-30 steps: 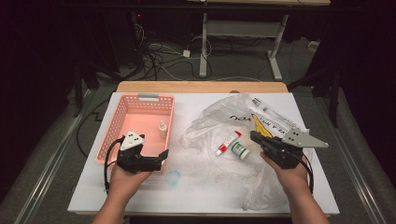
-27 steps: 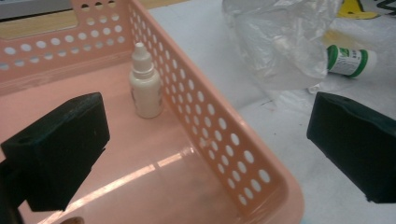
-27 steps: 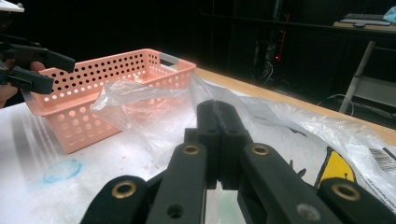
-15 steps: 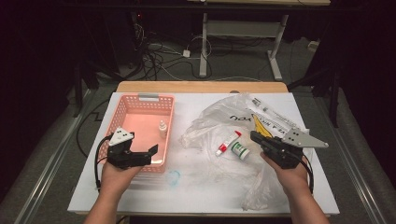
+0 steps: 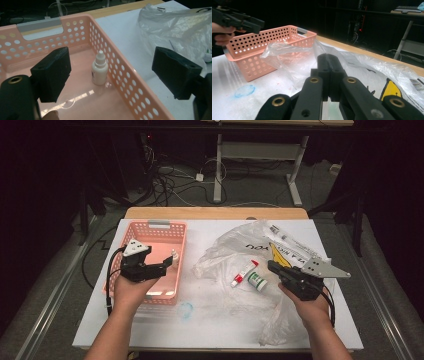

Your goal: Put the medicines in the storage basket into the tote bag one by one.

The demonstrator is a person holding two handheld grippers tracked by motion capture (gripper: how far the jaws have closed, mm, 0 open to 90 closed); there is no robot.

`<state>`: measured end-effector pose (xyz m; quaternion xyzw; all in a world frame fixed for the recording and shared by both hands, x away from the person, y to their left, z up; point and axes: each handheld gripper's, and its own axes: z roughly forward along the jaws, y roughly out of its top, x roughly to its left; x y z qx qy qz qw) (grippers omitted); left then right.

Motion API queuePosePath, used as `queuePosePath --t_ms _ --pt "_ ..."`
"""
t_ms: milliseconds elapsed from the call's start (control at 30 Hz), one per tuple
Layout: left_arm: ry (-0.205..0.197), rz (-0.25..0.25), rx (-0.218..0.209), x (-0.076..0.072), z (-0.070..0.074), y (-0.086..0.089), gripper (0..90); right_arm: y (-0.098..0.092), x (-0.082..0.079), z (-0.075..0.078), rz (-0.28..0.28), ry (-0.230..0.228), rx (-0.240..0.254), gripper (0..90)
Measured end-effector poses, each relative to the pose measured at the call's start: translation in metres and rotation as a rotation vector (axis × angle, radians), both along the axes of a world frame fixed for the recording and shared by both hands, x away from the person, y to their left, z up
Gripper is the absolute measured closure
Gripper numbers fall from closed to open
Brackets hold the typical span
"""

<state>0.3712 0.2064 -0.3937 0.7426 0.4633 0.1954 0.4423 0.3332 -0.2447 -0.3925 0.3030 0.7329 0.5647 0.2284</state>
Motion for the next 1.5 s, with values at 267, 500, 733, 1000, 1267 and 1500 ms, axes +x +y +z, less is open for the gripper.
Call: queuePosePath --t_ms 267,500,733,1000,1267,1500 --pt "0.031 -0.011 0.022 0.025 -0.001 -0.008 26.3 0.0 0.0 -0.001 0.001 0.004 -0.001 90.0" --pt "0.085 -0.013 0.05 0.044 -0.007 -0.016 36.9 0.0 0.0 0.0 0.0 0.001 0.004 90.0" --pt "0.15 -0.026 0.086 0.058 -0.019 -0.016 48.6 -0.001 0.0 0.0 0.0 0.0 0.0 90.0" --pt "0.194 -0.042 0.119 0.065 -0.028 -0.018 54.0 -0.002 0.0 0.001 0.0 -0.003 0.002 90.0" --pt "0.196 -0.064 0.139 0.068 -0.033 -0.021 65.3 -0.002 0.0 0.001 -0.002 -0.002 0.004 90.0" --pt "0.185 -0.059 0.135 0.068 -0.034 -0.024 73.0 -0.002 0.0 0.001 0.0 -0.004 0.004 90.0"
